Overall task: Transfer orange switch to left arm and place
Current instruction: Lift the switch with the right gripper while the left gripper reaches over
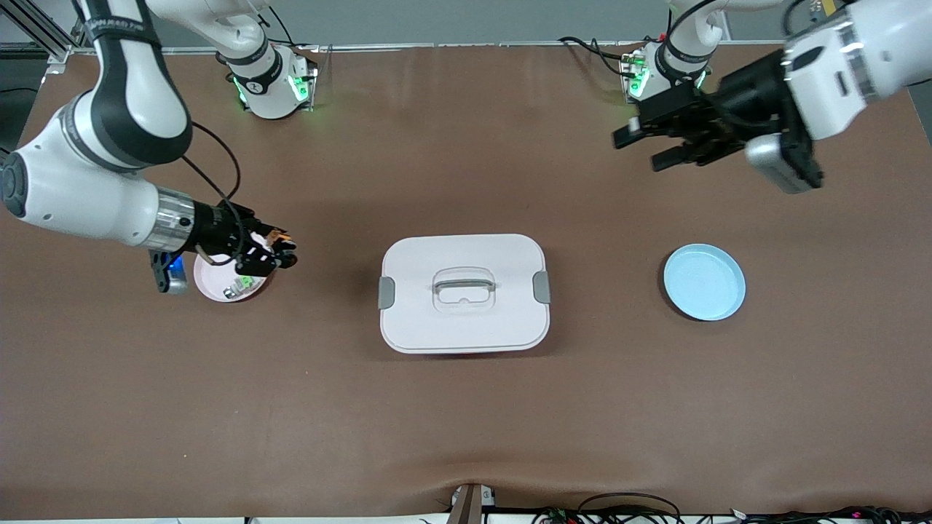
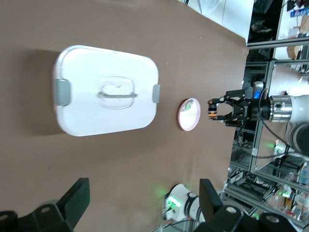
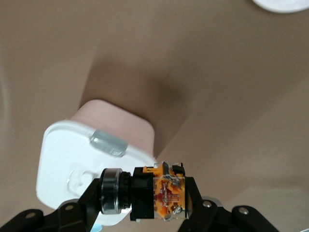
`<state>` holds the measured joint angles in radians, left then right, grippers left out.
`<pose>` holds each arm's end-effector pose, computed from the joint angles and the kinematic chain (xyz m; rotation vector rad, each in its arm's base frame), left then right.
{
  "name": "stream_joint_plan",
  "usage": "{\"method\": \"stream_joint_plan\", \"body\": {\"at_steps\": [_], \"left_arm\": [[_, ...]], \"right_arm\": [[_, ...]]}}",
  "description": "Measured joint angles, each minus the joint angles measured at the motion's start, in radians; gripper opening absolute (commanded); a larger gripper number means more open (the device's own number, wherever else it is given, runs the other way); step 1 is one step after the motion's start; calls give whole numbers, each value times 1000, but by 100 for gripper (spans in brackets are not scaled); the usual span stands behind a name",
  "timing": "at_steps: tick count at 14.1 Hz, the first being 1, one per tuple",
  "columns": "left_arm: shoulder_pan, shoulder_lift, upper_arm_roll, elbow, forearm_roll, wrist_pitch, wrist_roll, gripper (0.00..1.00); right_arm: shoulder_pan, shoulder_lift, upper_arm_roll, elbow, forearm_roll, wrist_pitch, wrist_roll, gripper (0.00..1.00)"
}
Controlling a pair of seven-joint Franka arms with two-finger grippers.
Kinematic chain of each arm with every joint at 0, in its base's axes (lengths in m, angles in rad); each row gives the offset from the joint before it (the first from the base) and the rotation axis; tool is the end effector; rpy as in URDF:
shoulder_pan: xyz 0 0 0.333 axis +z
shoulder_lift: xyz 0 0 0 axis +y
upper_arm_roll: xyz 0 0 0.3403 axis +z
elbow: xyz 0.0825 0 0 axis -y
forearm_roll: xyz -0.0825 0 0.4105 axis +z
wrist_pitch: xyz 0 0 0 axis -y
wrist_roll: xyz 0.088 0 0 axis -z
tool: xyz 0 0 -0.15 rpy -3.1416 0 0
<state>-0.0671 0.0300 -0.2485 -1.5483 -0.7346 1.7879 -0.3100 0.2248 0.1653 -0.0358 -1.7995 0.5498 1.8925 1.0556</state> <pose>0.5646 -0.2717 0.6558 2.3749 0.0971 -0.0453 0.6088 0.1783 0.4330 -2.3507 1.3824 0.4923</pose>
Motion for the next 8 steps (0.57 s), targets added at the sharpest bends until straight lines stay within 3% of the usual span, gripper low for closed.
{"method": "stream_joint_plan", "body": {"at_steps": [5,8], "left_arm": [[-8,98,-143,-5,-1,254,-79,100],[-75,167,-169,-7,-2,415,-115,100]], "right_arm": [[116,44,1,153,50,1,262,0],[156,72,2,257,67,0,422,0]]}}
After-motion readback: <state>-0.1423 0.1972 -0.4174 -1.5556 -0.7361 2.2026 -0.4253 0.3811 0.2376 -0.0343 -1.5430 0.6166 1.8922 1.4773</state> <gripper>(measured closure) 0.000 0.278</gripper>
